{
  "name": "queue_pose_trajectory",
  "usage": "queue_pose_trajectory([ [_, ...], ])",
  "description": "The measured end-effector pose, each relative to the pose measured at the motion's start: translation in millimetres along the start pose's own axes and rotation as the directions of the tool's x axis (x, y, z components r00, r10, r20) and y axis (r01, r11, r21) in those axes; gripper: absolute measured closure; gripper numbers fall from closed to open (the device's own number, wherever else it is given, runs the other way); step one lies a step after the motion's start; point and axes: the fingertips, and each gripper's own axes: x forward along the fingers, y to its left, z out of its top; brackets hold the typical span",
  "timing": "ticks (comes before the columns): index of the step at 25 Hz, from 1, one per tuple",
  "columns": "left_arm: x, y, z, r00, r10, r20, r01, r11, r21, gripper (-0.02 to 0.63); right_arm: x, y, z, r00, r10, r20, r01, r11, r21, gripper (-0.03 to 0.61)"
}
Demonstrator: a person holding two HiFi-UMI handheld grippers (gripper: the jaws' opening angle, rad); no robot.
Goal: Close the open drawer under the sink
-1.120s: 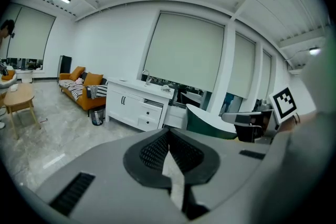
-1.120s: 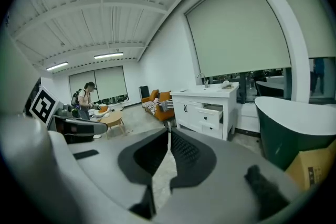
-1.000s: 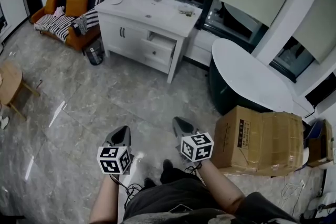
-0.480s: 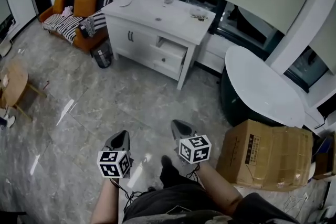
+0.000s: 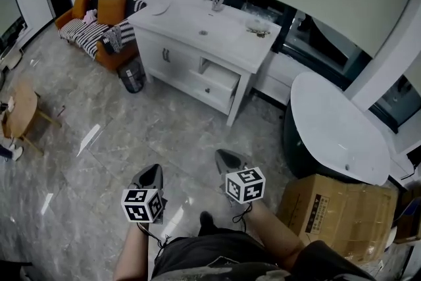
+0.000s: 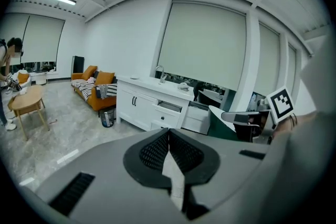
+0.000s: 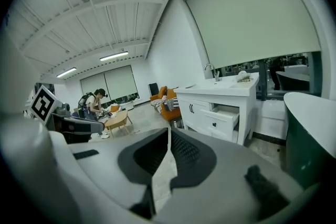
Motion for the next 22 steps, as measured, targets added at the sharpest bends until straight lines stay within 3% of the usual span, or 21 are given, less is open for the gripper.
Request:
queue_pose_trajectory([
  [9,42,5,52,0.998,0.042,0.04,-0.042,0.999,-0.005,0.6,23,-52,16,1.0,0.021,0.008,-0.022,0.999,0.036,0.546],
  [11,47,0,64,0.998,0.033,0.057,-0.032,0.999,-0.015,0.6,26,-58,17,1.0,0.02,0.004,-0.02,0.999,0.038,0.546],
  [15,65,-9,74,0.999,0.003,0.049,-0.006,0.999,0.053,0.6,33,-69,15,1.0,0.004,-0.01,-0.004,0.999,0.044,0.546],
  [22,110,-9,82,0.996,-0.088,0.023,0.086,0.995,0.058,0.6,54,-84,21,0.999,-0.039,-0.028,0.039,0.999,0.007,0.546],
])
